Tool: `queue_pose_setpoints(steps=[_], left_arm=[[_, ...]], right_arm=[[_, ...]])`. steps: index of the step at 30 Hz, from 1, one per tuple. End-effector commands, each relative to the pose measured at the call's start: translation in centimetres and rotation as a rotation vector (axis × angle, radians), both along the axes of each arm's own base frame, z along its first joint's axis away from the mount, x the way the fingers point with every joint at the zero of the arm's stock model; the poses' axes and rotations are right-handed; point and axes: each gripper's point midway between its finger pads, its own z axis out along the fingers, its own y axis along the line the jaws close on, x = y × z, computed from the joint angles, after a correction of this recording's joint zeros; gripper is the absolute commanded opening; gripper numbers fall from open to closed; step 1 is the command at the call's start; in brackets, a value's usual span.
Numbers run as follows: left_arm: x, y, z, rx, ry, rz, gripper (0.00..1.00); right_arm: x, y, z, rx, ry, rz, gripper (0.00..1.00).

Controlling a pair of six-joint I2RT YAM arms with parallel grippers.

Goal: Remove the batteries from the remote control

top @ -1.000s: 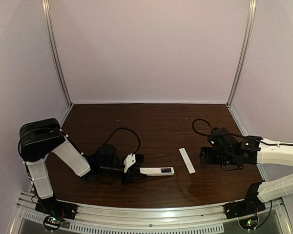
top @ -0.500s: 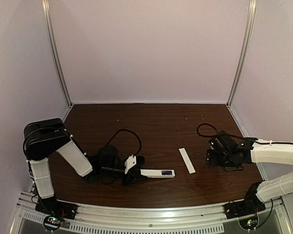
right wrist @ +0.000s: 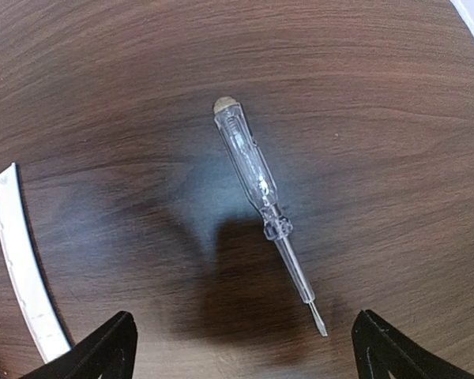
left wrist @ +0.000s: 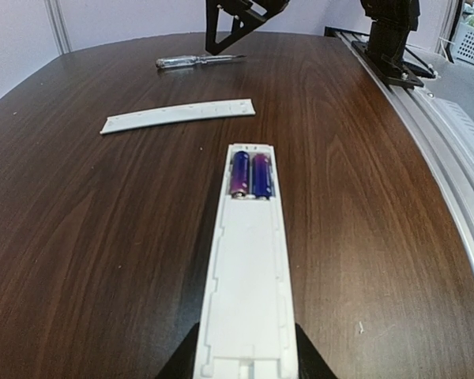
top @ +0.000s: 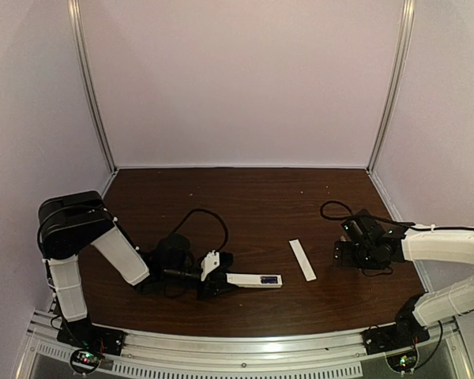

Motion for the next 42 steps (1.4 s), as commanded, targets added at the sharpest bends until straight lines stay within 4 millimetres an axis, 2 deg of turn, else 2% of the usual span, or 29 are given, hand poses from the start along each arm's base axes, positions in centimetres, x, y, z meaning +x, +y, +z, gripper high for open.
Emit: queue_pose_setpoints(steps=[1,11,17,28,36,42], left_arm=[[0.5,-0.4,1.4,-0.051,-0.042,-0.014,0.38],[0.2,-0.1,2.3,-0.065,-0.044,-0.025,0.68],[-0.2,0.7,4.0,-0.100,-0.067,-0.010,0.97],[-0.8,2.2,7.6,-0.174,-0.110,0.019,0.97],[-1.0,2.5,8.0,-0.180,-0.113,0.017,0.93],[-1.1,2.4,8.0,-0.179,-0.112,0.009,0.89]], right_arm=[[0.3,-0.3,-0.2,-0.003,0.005,0.011,0.96],[0.7,-0.8,0.0,0.002,0.010,0.004,0.96],[1.1,-1.0,0.3,0.003,0.005,-0.002,0.97],[1.6,-2.2,-0.2,0.011,0.002,-0.044,0.97],[1.7,-2.4,-1.6,0.038,0.027,-0.051,0.85],[1.7,-2.4,-2.7,0.046,0.065,-0.055,0.70]])
